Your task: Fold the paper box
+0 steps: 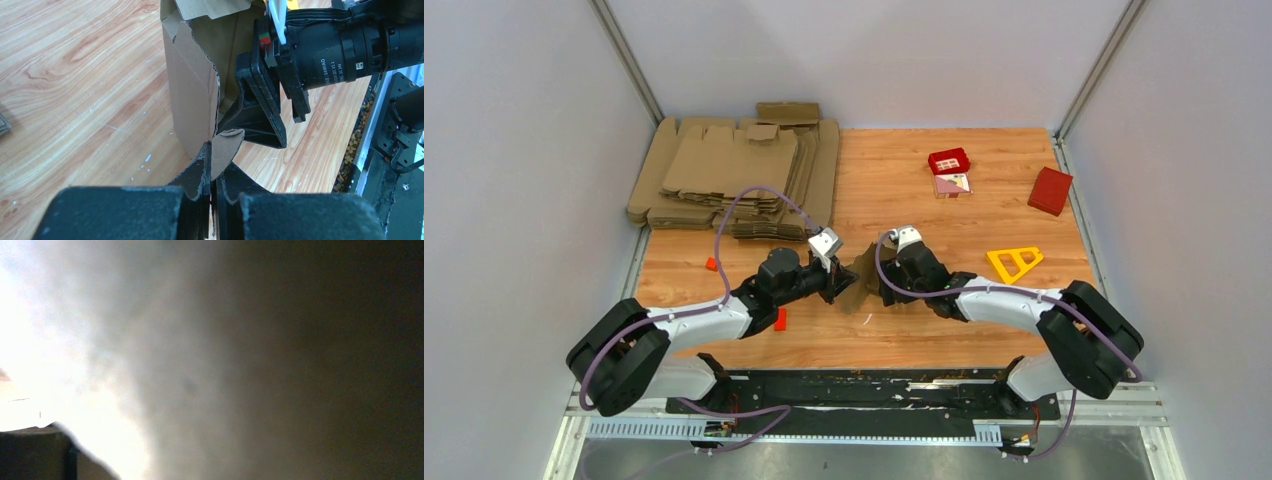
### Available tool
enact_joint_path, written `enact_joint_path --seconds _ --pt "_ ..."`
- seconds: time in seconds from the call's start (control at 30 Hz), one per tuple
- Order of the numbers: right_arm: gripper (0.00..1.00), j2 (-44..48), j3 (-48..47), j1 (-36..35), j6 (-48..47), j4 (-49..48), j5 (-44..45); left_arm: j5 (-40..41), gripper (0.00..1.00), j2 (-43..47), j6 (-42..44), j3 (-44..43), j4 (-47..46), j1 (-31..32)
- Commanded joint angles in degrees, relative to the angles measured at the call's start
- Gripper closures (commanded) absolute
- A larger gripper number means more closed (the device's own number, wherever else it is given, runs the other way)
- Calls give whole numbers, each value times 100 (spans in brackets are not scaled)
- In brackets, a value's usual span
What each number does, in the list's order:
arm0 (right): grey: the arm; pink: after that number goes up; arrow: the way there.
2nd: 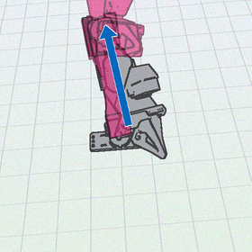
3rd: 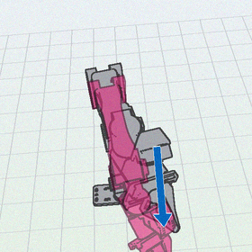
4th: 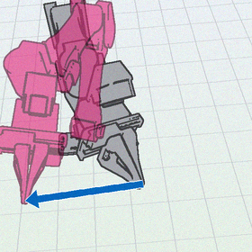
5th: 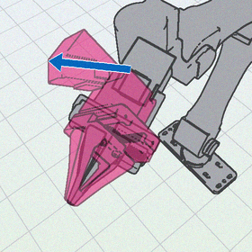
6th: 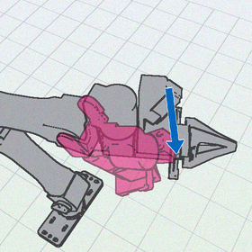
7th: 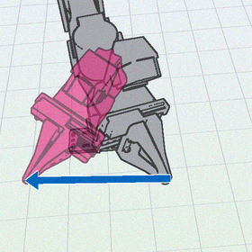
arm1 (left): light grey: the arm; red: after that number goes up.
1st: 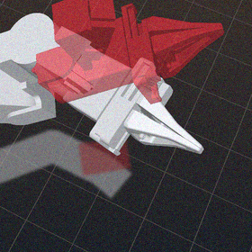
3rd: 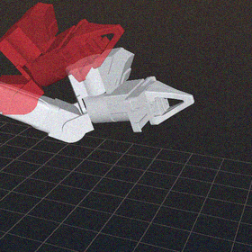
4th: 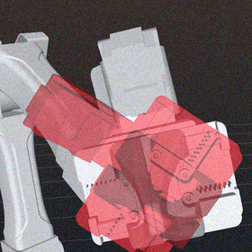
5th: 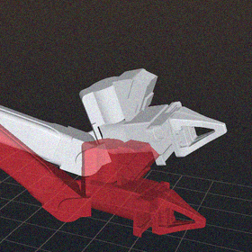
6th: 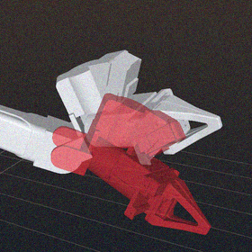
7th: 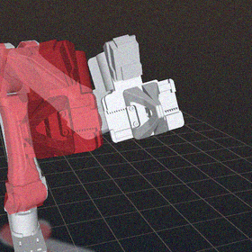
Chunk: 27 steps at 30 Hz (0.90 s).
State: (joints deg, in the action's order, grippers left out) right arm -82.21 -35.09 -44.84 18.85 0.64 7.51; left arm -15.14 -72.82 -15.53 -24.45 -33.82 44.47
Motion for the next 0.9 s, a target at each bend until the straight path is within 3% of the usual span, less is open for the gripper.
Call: enact_joint_path --seconds 0.0,0.57,0.67,0.87 --pt "31 56 -175 -111 -77 -134 -75 -246 93 -51 -106 -196 -150 36" --pt "12 425 98 -89 -30 -529 -434 -200 93 -123 -60 -245 -54 36" --pt "15 304 28 -87 -66 -462 -443 -200 93 -127 -64 -245 -52 36" --pt "30 3 -163 -86 28 -221 -143 -221 93 -125 -69 -254 -54 36"
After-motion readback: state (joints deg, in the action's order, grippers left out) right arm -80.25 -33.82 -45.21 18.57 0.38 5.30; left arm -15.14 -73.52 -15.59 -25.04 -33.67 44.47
